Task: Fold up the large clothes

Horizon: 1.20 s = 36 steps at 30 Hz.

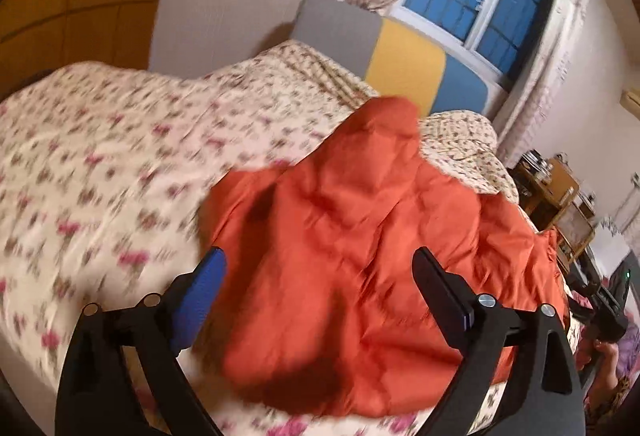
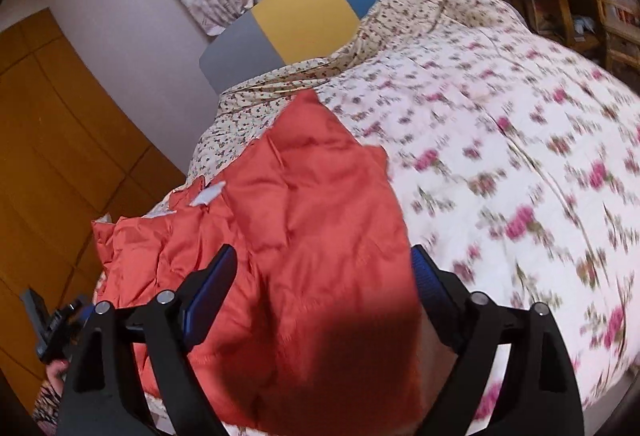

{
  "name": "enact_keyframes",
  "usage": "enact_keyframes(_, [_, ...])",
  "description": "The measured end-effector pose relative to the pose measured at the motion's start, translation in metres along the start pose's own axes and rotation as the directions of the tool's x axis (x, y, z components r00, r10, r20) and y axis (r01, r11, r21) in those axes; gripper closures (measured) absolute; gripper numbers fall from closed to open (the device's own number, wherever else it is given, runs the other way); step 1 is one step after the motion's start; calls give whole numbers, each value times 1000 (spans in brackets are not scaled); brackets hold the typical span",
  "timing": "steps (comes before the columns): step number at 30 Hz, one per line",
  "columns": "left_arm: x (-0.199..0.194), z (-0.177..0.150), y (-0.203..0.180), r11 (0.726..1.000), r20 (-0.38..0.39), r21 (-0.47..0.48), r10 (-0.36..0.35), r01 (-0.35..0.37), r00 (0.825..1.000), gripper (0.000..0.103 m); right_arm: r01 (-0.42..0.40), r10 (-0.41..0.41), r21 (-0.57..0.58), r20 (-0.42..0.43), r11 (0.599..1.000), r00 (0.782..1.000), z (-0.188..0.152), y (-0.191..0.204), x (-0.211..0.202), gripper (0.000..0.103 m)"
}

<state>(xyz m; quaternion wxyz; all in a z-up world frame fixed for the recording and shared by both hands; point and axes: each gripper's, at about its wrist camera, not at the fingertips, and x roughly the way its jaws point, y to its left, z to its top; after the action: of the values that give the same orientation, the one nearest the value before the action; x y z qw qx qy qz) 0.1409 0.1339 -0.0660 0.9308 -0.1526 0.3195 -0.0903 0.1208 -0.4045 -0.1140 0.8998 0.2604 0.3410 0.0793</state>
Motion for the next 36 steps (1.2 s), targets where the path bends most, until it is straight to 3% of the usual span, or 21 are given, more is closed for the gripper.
enact_keyframes(5, [43, 32, -19, 994, -22, 92, 63, -61, 998, 9, 46, -46, -8, 2, 999, 999, 27, 4, 19, 14])
enact_keyframes(7, [68, 46, -15, 994, -61, 70, 87, -83, 994, 9, 39, -39, 5, -9, 999, 999, 41, 3, 28, 14])
enact_keyframes(13, [119, 66, -10, 998, -139, 16, 60, -58, 989, 9, 51, -52, -17, -86, 999, 995, 65, 8, 72, 16])
enact_keyframes(14, [125, 65, -13, 999, -152, 18, 49, -47, 987, 18, 54, -56, -25, -100, 998, 993, 65, 10, 78, 25])
enact_keyframes(15, [129, 62, -18, 999, -156, 36, 37, -31, 987, 37, 58, -61, -39, -101, 998, 993, 64, 13, 81, 38])
enact_keyframes(16, [132, 61, -21, 998, -162, 53, 47, -39, 986, 43, 65, -71, -56, -97, 996, 993, 61, 16, 83, 43])
enact_keyframes(17, [132, 58, -23, 997, -162, 64, 50, -40, 985, 59, 73, -80, -72, -89, 995, 993, 59, 19, 83, 54])
enact_keyframes(18, [129, 54, -24, 998, -149, 66, 21, -11, 989, 75, 67, -73, -77, -80, 995, 994, 57, 21, 80, 68])
enact_keyframes(21, [106, 55, -19, 999, -59, 45, 2, 1, 998, 86, 33, -37, -79, -43, 996, 998, 61, 29, 66, 83])
enact_keyframes(25, [75, 71, 2, 998, 71, -61, 15, -11, 997, 87, 6, -2, -80, 53, 997, 999, 91, 45, 46, 88])
enact_keyframes(28, [64, 85, 5, 994, 164, -95, 62, -47, 984, 87, 17, -8, -78, 106, 997, 994, 115, 60, 49, 90])
enact_keyframes(32, [69, 95, 3, 985, 207, -140, 129, -101, 970, 87, 80, -66, -107, 133, 991, 989, 133, 86, 83, 90])
enact_keyframes(36, [96, 99, 5, 971, 181, -170, 200, -170, 963, 87, 169, -151, -150, 124, 974, 981, 134, 89, 123, 90])
